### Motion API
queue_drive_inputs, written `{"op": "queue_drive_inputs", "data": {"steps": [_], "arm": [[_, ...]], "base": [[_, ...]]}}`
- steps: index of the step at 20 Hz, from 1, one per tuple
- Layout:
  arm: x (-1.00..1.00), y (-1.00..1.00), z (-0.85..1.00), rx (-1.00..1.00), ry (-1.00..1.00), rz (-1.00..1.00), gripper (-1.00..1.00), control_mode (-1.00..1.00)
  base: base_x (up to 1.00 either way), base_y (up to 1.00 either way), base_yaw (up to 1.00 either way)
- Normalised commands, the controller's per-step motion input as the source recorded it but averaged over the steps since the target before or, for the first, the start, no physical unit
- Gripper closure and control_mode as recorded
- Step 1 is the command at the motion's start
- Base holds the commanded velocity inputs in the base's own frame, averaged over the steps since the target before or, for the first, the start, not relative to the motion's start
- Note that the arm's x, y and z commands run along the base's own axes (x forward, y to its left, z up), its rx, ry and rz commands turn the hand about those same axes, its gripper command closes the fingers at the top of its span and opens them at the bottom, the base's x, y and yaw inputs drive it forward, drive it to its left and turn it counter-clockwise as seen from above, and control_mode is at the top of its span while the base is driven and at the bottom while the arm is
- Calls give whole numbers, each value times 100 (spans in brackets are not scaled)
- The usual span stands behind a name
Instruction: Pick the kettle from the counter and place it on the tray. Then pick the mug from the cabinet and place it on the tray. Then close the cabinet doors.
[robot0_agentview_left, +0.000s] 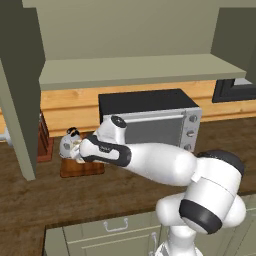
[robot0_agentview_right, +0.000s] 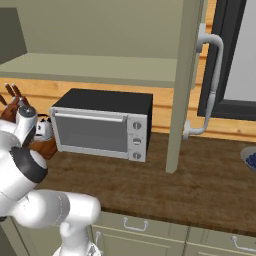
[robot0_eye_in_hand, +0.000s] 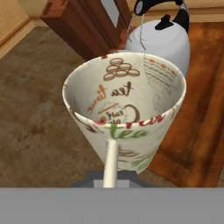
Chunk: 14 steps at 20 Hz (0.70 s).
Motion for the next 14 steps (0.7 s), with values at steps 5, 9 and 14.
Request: {"op": "queue_drive_inputs", "data": {"steps": [5,9,14], "arm": [[27,0,-31,0,0,-18,100,-100],[23,0,-33,-1,0,-16,100,-100],[18,0,-26,-5,2,-16,100,-100]], "base": [[0,0,0],[0,0,0],[0,0,0]]}}
